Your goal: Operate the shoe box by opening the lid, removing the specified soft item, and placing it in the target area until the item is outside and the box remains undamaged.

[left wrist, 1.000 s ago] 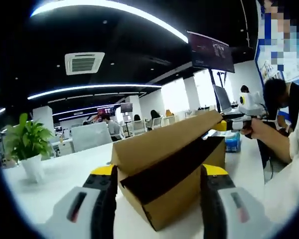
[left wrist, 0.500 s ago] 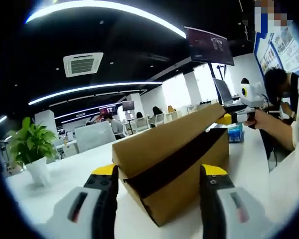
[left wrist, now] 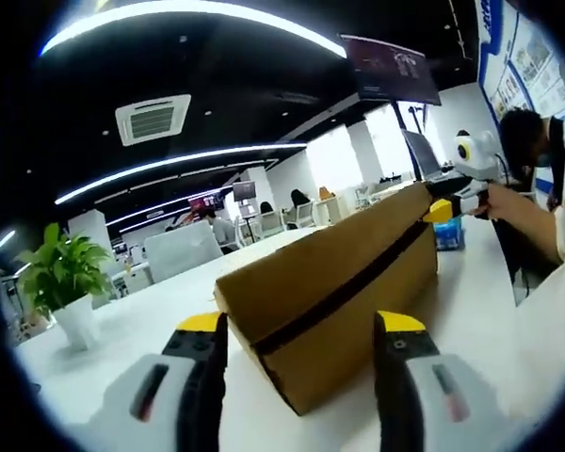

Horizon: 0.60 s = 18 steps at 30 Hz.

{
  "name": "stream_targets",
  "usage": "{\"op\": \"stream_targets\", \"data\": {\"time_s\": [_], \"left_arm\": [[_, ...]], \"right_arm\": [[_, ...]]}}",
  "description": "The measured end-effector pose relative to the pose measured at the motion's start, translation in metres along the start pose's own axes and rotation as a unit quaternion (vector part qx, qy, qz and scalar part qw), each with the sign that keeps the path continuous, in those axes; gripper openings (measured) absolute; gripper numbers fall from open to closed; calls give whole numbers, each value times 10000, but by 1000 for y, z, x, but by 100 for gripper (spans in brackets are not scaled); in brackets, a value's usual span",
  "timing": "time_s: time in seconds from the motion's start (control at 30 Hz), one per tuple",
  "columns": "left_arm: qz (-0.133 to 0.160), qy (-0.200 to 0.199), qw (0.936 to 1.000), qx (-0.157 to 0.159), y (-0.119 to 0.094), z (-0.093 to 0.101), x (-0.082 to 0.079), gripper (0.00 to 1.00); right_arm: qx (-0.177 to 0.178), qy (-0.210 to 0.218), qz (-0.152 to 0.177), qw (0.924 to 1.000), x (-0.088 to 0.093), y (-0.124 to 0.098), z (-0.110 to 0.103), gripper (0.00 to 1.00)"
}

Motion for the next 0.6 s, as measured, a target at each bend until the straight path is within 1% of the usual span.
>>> {"op": "stream_targets", "data": {"time_s": [0.03,0.1,0.2,0.23,0.37,0.47,0.6], "left_arm": [[-13,-59,10000,27,0,1,1,66],[-51,-95,9999,50,0,0,4,67],[-117,-154,9998,83,-1,0,11,66],[-124,-153,9998,88,-1,1,12,66],[-179,-104,9997,119,-2,-1,15,61],[-153,-160,9997,100,-3,-6,12,59],[-141,190,9997,57,-3,-8,12,59]], "right_arm": [[39,-95,-26,9999,2,1,-2,46],[45,-153,-26,9999,5,3,-3,46],[-4,-155,-29,9999,10,4,-3,46],[-14,-139,20,9999,9,4,-2,46],[-58,-62,66,9999,10,4,-3,46],[-44,-158,39,9999,10,5,-4,46],[16,-558,-18,9984,8,2,-5,45]]}}
Point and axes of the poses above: the point that each gripper's makers call its tool centre point, and the gripper's own axes: y roughly forward along the fingers, z roughly to its right, x roughly out of its underside, the point moved 1 cm from there along -y, roughly backward along the fingers, and after that the axes turned 8 degrees about -x, right-handed, at the moved point
